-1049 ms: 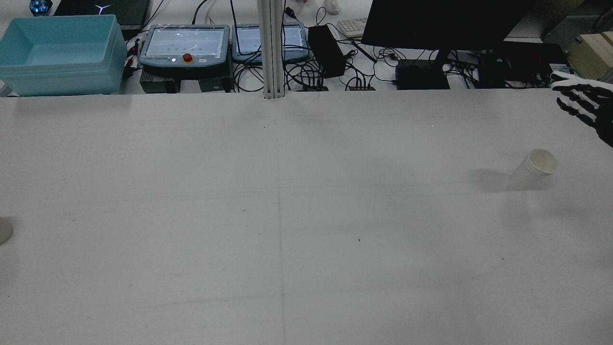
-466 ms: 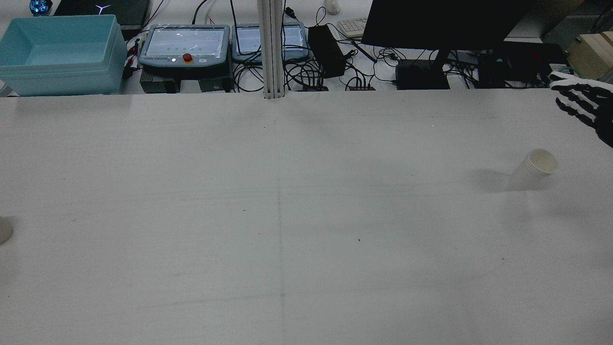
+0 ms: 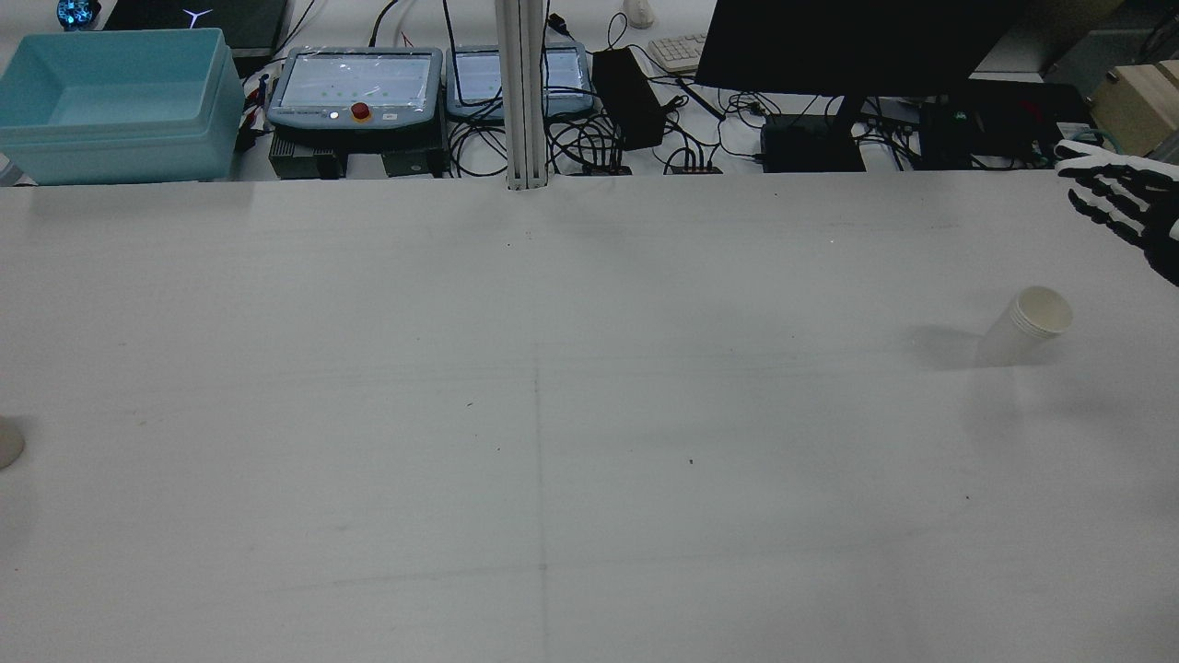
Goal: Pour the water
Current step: 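Close the left hand around the white paper cup near it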
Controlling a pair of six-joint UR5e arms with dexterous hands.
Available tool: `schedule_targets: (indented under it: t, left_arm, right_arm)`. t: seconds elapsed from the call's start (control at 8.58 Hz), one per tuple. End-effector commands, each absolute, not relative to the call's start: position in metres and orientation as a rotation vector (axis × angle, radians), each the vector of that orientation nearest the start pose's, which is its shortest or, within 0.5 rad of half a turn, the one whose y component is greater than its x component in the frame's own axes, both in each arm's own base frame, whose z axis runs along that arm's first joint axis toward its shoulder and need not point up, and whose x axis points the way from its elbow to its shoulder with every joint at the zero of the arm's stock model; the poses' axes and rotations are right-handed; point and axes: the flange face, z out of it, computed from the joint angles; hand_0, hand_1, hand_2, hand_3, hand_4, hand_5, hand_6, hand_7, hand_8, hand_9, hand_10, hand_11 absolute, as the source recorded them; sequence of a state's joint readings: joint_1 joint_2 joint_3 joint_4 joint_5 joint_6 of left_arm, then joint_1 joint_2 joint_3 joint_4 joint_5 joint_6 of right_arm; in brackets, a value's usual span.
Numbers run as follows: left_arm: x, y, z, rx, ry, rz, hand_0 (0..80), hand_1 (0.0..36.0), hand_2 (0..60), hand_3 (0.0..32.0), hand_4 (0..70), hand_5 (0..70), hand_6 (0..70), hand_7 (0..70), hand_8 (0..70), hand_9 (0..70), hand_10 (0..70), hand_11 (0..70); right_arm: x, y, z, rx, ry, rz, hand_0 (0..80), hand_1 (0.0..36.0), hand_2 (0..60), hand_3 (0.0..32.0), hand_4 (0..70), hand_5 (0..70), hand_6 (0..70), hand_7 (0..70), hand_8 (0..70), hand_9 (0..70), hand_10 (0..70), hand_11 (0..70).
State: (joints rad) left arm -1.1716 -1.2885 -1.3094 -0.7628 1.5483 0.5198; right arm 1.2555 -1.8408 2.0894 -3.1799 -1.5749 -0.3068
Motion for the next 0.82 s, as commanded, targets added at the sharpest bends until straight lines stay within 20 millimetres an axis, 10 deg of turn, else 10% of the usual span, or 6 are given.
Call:
schedule_targets:
  t: [0.0,0.7]
  left_arm:
    - [0.019,-0.366,0.844,0.112,2.038,-1.403,41.7,10.9,24.2,0.0,9.1,1.6,2.5,5.5,0.0,0.0,1.2,2.9]
    - [0.031,-0.376,0.834,0.131,2.062,-1.378,46.3,14.0,22.2,0.0,8.2,1.6,0.9,5.4,0.0,0.0,2.2,4.8]
  right_arm:
    - [0.007,-0.408,0.554,0.006,2.799,-2.160,32.2,4.0,9.7,11.2,15.0,18.6,1.0,15.7,0.0,1.7,0.0,0.0]
    - [0.004,-0.407,0.554,-0.008,2.819,-2.162,33.2,4.0,8.5,12.2,13.2,18.0,0.0,14.6,0.0,1.5,0.0,0.0]
